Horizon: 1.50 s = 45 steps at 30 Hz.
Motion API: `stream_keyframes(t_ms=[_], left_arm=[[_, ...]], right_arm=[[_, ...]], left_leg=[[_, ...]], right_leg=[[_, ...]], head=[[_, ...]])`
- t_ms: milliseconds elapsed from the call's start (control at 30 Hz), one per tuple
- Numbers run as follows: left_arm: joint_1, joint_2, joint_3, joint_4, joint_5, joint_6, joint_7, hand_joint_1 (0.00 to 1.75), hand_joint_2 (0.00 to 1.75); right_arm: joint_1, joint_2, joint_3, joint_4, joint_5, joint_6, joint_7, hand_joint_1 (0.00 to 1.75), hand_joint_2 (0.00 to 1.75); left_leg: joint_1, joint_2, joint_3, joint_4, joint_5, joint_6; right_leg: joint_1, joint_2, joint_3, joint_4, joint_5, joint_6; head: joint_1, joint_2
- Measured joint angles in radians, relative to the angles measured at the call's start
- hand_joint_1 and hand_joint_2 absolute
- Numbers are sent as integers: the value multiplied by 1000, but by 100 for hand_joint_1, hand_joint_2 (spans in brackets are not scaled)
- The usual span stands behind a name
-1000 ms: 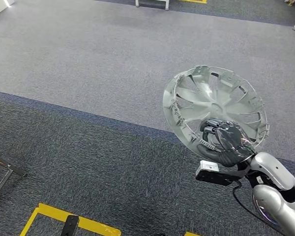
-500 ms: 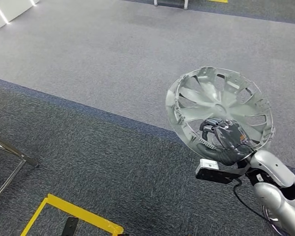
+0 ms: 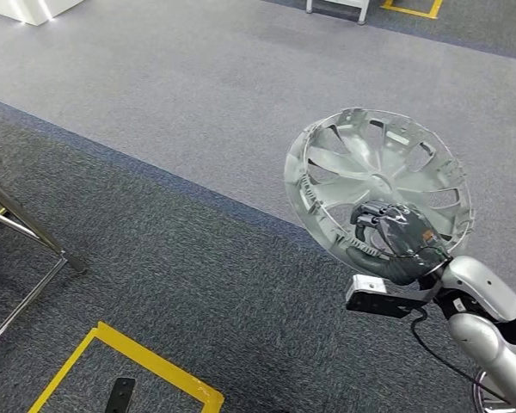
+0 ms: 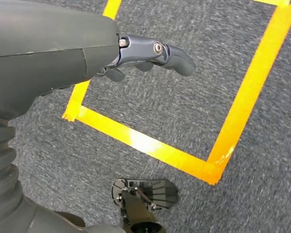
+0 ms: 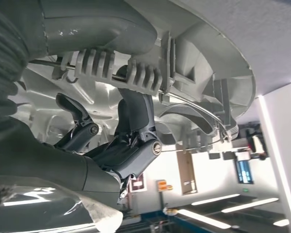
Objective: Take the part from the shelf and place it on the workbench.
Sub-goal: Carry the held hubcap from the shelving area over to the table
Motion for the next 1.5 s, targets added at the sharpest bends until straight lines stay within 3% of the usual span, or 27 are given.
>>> stream_keyframes(t_ms=[33,100,133,200,267,333,433,500,533,567,633,667,700,767,833,900,967,1000,1033,1067,1133,1167,1233,1300,1367,1433,1500], left_arm=[[0,0,0,0,0,0,0,0,175],[-1,-1,0,0,-1,0,0,0,175],[-1,-1,0,0,-1,0,0,0,175],[-1,-1,0,0,-2,2,0,0,175],[1,-1,0,0,-1,3,2,0,175],[1,0,0,0,0,5,3,0,175],[-4,0,0,0,1,9,4,0,175],[-3,-1,0,0,2,11,5,0,175],[-3,-1,0,0,4,12,5,0,175],[-3,-1,0,0,5,13,6,0,175],[-4,-1,0,0,7,14,6,0,175],[-5,-1,0,0,7,14,6,0,175],[-5,-1,0,0,7,14,6,0,175],[-5,-1,1,0,8,15,6,0,175],[-5,-1,1,0,9,17,6,0,175],[-8,-2,1,0,11,19,5,0,175],[-11,-4,2,0,13,21,5,0,175],[-10,-5,2,0,14,21,5,0,175],[-10,-5,2,0,14,21,5,0,175],[-10,-6,2,0,13,22,5,0,175],[-11,-7,2,0,10,23,5,0,175],[-11,-8,2,0,8,23,5,0,175],[-10,-8,2,0,3,23,6,0,175],[-7,-6,2,0,0,24,8,0,175],[-6,-5,2,0,-2,24,11,0,175],[-8,-5,2,0,-4,23,13,0,175],[-7,-5,2,0,-4,22,16,0,175]], right_arm=[[-1,0,3,0,0,1,0,175,175],[-3,0,8,0,0,3,0,175,175],[-5,0,10,0,0,3,0,175,175],[-9,0,15,1,1,6,0,175,175],[-16,0,21,1,3,8,-1,175,175],[-24,0,28,2,4,10,-2,175,175],[-34,0,40,4,4,11,0,175,175],[-38,0,49,6,6,11,1,175,175],[-39,0,53,7,6,11,1,175,175],[-40,0,57,8,6,11,2,175,175],[-42,0,61,9,6,11,2,175,175],[-42,0,63,9,6,11,3,175,175],[-42,0,64,10,6,11,3,175,175],[-45,0,67,11,7,11,4,175,175],[-51,0,68,12,7,10,4,175,175],[-57,0,69,13,7,10,5,175,175],[-59,0,70,15,7,11,5,175,175],[-60,0,71,16,7,11,4,175,175],[-61,0,71,17,6,10,4,175,175],[-62,0,72,17,5,10,5,175,175],[-64,-4,69,17,-1,9,6,175,175],[-64,-7,67,16,-5,7,6,175,175],[-63,-16,61,15,-13,4,8,175,175],[-64,-22,57,13,-17,1,8,175,175],[-64,-27,54,10,-21,0,8,175,175],[-63,-31,49,7,-22,0,8,175,175],[-63,-35,46,6,-23,1,8,175,175]], left_leg=[[0,-8,1,1,0,0],[1,-25,1,5,-3,-3],[0,-32,-3,11,-4,-6],[0,-46,-15,18,-3,-15],[1,-56,-21,19,-1,-23],[1,-35,-31,44,-20,-33],[6,7,-106,211,-103,-48],[11,12,-147,297,-125,-52],[12,14,-144,288,-108,-53],[13,17,-121,240,-75,-52],[8,42,-55,104,-14,-44],[4,54,-32,53,0,-40],[0,62,-21,27,1,-35],[-4,54,-19,16,-2,-27],[0,42,-14,7,3,-16],[4,30,-9,0,8,-6],[3,16,-9,0,8,-2],[2,9,-9,0,8,-1],[1,1,-8,1,8,-1],[1,-7,-8,2,8,-1],[1,-22,-8,6,6,-3],[0,-30,-11,11,5,-6],[0,-43,-19,16,6,-15],[1,-52,-24,16,7,-24],[0,-36,-37,48,-17,-34],[3,-4,-83,154,-76,-46],[9,11,-136,273,-122,-53]], right_leg=[[0,1,6,-23,27,0],[-4,16,58,-147,98,-1],[-6,30,86,-207,119,-2],[-7,50,112,-259,126,-4],[-6,42,114,-261,127,-9],[-7,26,119,-266,129,-19],[-5,-2,124,-269,127,-31],[-4,-19,126,-269,125,-33],[-4,-26,127,-268,124,-33],[-4,-33,130,-268,123,-32],[-2,-45,136,-268,118,-28],[0,-50,137,-268,116,-25],[2,-55,137,-269,116,-21],[3,-68,140,-273,116,-11],[-1,-58,137,-265,103,-3],[-3,-24,96,-184,58,0],[-2,-4,25,-47,5,1],[-2,-1,-3,-1,-3,2],[-1,0,-13,9,9,1],[-1,1,-4,-22,38,0],[-3,18,55,-155,109,-3],[-4,29,84,-214,129,-4],[-3,43,110,-262,133,-7],[-4,33,113,-267,136,-13],[-7,19,118,-271,138,-22],[-7,3,121,-273,137,-30],[-5,-12,122,-273,135,-33]], head=[[0,0],[0,0],[0,0],[-1,0],[-2,0],[-5,0],[-9,0],[-8,0],[-9,0],[-9,0],[-9,0],[-8,0],[-8,0],[-7,0],[-6,0],[-3,0],[-1,0],[-1,0],[-1,0],[-1,0],[-1,0],[-2,0],[-2,0],[-2,0],[-7,0],[-12,0],[-13,0]])
